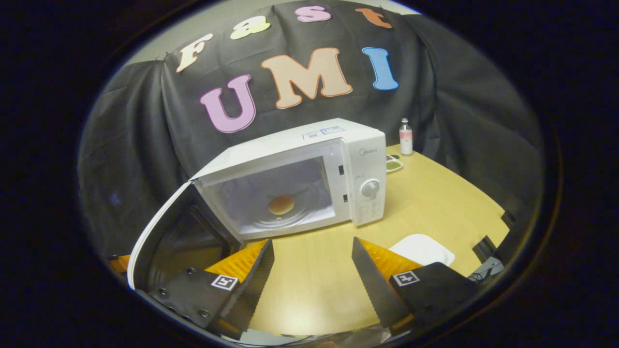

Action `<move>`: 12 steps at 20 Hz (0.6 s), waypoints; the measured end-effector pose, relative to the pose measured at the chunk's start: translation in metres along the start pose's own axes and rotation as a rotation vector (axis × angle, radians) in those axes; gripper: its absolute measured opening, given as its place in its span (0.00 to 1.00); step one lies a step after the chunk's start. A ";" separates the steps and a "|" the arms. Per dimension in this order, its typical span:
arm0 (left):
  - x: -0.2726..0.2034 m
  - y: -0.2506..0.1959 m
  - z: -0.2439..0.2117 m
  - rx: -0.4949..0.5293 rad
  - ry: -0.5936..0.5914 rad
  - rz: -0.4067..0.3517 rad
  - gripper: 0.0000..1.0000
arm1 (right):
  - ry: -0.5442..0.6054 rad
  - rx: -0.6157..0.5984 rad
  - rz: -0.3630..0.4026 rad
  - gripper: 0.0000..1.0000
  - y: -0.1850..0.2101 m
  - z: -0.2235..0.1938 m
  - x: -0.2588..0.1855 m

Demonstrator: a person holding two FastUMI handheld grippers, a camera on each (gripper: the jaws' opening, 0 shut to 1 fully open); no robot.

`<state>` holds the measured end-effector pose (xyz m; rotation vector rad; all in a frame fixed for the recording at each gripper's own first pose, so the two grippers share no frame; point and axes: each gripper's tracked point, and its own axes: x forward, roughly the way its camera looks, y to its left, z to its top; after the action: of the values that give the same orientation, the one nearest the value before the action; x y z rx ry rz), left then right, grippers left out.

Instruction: Open the microwave oven with the left hand, put the food in, and close the microwave oven.

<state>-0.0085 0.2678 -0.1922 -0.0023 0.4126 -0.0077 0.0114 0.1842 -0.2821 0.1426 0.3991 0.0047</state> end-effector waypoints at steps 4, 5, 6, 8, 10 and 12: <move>-0.006 -0.021 -0.005 0.017 -0.005 -0.051 0.01 | 0.008 0.038 -0.020 1.00 -0.009 0.009 -0.022; -0.006 -0.028 -0.007 0.018 -0.001 -0.070 0.01 | 0.001 0.043 -0.032 1.00 -0.013 0.014 -0.027; -0.007 -0.034 -0.010 0.023 0.005 -0.088 0.01 | -0.008 0.043 -0.043 0.91 -0.017 0.019 -0.031; -0.011 -0.045 -0.014 0.039 0.013 -0.120 0.01 | -0.034 0.036 -0.065 1.00 -0.026 0.033 -0.039; -0.013 -0.051 -0.018 0.070 0.025 -0.139 0.01 | -0.066 0.034 -0.079 0.91 -0.033 0.049 -0.047; -0.015 -0.054 -0.021 0.103 0.034 -0.135 0.01 | -0.084 0.029 -0.087 0.91 -0.040 0.058 -0.051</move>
<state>-0.0312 0.2140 -0.2047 0.0713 0.4448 -0.1626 -0.0140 0.1346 -0.2157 0.1535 0.3209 -0.0921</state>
